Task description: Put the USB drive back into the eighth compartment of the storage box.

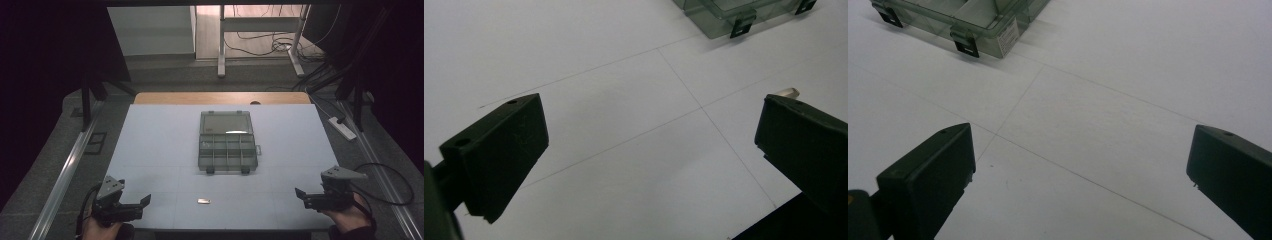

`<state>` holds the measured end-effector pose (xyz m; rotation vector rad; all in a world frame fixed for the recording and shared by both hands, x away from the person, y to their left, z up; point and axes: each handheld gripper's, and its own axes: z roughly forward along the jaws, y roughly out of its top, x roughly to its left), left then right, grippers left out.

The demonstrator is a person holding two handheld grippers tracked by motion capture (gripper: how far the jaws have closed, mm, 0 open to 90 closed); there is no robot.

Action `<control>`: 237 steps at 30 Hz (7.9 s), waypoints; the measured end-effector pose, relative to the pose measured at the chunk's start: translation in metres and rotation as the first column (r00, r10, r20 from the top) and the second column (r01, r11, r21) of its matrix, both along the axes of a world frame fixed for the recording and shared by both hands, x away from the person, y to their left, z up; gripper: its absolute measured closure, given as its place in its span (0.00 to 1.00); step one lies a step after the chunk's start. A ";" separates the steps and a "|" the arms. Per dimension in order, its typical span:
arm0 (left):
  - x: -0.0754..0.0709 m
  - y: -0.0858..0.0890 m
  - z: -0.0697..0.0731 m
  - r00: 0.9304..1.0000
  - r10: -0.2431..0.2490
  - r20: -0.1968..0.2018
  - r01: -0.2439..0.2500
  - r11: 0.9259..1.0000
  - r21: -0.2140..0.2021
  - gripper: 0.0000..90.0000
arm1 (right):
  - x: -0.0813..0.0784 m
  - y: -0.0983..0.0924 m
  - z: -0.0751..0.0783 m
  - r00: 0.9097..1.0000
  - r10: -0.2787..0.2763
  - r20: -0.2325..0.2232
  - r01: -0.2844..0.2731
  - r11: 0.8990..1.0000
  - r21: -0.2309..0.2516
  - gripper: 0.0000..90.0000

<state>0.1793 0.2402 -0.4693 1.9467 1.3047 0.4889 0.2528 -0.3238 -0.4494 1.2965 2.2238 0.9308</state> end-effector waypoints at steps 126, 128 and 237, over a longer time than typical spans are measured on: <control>0.001 0.001 -0.001 1.000 -0.022 -0.010 0.022 1.000 -0.011 0.02 | 0.054 0.130 -0.010 0.869 0.478 -0.127 -0.462 0.876 0.141 0.00; 0.001 0.001 -0.001 1.000 -0.022 -0.010 0.022 1.000 -0.011 0.02 | 0.055 0.134 -0.011 0.865 0.485 -0.128 -0.469 0.873 0.135 0.00; 0.000 0.002 -0.001 1.000 -0.014 -0.014 0.014 1.000 -0.015 0.01 | 0.036 0.275 -0.061 0.616 0.723 -0.311 -0.784 0.602 -0.153 0.88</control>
